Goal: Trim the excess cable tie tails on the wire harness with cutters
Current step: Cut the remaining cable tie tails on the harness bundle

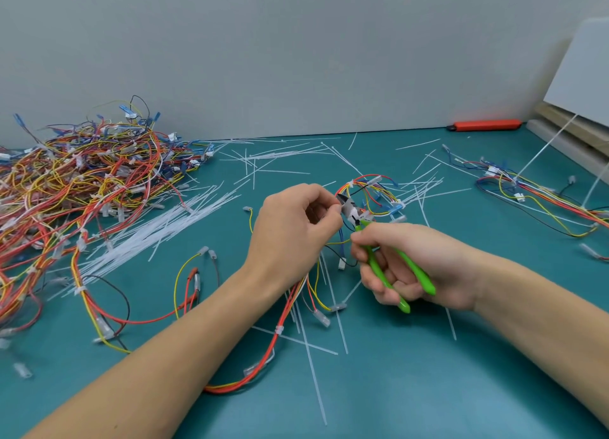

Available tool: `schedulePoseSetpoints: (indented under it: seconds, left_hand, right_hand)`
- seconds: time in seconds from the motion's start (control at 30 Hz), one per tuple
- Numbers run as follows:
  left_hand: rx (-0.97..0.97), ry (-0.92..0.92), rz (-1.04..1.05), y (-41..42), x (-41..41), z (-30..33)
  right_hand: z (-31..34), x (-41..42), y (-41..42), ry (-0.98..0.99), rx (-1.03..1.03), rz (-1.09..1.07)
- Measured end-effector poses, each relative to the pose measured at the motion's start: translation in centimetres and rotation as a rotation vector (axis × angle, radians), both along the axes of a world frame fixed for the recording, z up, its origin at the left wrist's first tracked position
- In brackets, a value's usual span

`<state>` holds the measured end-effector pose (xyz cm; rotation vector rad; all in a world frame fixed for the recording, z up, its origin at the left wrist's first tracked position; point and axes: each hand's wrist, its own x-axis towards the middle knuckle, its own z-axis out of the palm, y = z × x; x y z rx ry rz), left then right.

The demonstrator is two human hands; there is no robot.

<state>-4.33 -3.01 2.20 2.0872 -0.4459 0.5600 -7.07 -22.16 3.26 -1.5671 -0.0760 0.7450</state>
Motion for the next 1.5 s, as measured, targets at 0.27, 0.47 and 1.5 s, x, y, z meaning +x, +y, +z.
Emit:
schedulePoseSetpoints:
  seconds: [0.27,0.47,1.5]
  left_hand:
    - [-0.013,0.000,-0.004,0.04,-0.07,0.17]
    - [-0.005,0.000,0.010,0.05,-0.01,0.17]
    - [-0.022,-0.004,-0.007,-0.06,-0.03,-0.04]
  right_hand:
    - [0.57,0.08,0.13,0.062,0.063,0.104]
    - [0.30,0.03,0.06,0.013,0.026,0.028]
    - [0.67,0.19,-0.15,0.070,0.096,0.085]
